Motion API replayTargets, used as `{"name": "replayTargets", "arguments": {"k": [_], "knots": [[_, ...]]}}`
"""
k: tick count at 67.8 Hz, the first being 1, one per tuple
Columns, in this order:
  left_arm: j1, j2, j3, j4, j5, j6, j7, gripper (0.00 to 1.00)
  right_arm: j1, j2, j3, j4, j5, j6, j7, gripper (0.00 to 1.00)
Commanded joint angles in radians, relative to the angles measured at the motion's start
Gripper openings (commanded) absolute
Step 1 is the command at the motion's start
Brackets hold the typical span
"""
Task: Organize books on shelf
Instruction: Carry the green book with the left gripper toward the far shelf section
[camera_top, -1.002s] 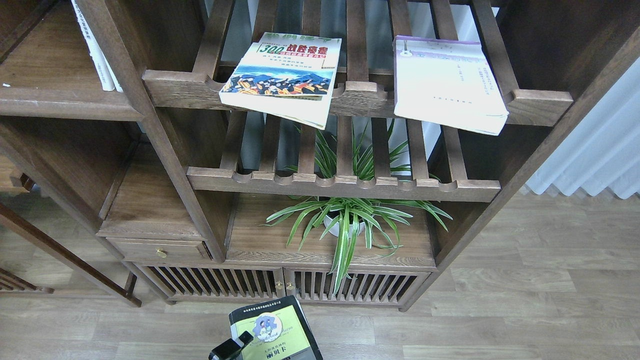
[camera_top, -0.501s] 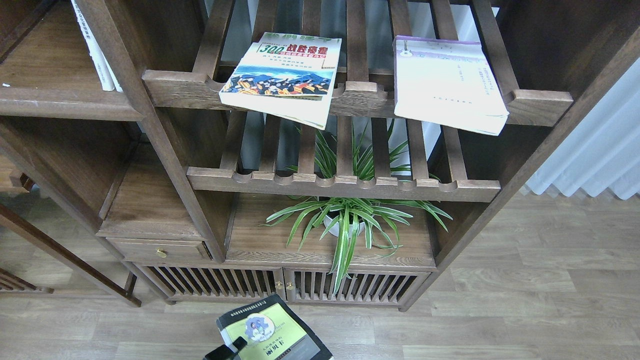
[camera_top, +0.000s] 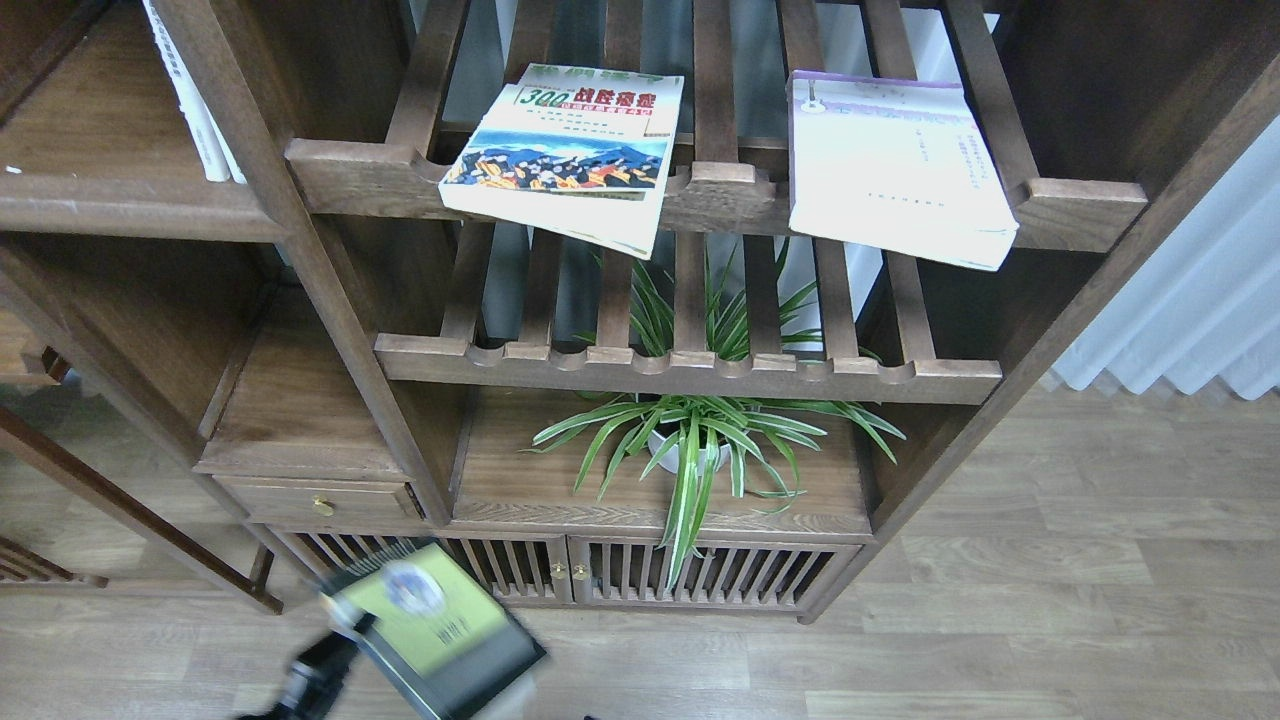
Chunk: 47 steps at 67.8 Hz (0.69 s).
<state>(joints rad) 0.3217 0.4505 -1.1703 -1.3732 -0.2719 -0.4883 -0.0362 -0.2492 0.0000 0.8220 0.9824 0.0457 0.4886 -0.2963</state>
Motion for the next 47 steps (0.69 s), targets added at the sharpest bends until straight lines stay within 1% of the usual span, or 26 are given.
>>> {"name": "replayTargets", "arguments": {"k": [1, 13, 15, 16, 17, 20, 32, 47], "knots": [[0.026, 0.031, -0.136, -0.073, 0.0, 0.0, 0.007, 0.07, -0.001, 0.0, 0.0, -0.004, -0.001, 0.0, -0.001, 1.0], [0.028, 0.066, -0.284, -0.107, 0.0, 0.0, 0.025, 0.07, -0.001, 0.0, 0.0, -0.01, -0.001, 0.0, -0.001, 1.0], [0.031, 0.076, -0.318, -0.11, 0.0, 0.0, 0.03, 0.07, -0.002, 0.0, 0.002, -0.01, -0.001, 0.0, -0.001, 1.0], [0.039, 0.086, -0.377, -0.115, 0.0, 0.0, 0.035, 0.07, -0.002, 0.0, 0.002, -0.011, -0.001, 0.0, -0.001, 1.0], [0.042, 0.091, -0.403, -0.119, 0.0, 0.0, 0.033, 0.07, -0.002, 0.0, 0.002, -0.013, -0.001, 0.0, -0.001, 1.0], [0.043, 0.099, -0.442, -0.133, 0.0, 0.0, 0.035, 0.07, -0.004, 0.0, 0.002, -0.018, -0.001, 0.0, -0.001, 1.0], [0.05, 0.14, -0.56, -0.182, 0.0, 0.0, 0.036, 0.07, -0.005, 0.0, 0.0, -0.044, -0.001, 0.0, -0.001, 1.0], [0.042, 0.186, -0.669, -0.185, 0.0, 0.0, 0.038, 0.06, -0.005, 0.0, 0.0, -0.048, -0.001, 0.0, -0.001, 1.0]]}}
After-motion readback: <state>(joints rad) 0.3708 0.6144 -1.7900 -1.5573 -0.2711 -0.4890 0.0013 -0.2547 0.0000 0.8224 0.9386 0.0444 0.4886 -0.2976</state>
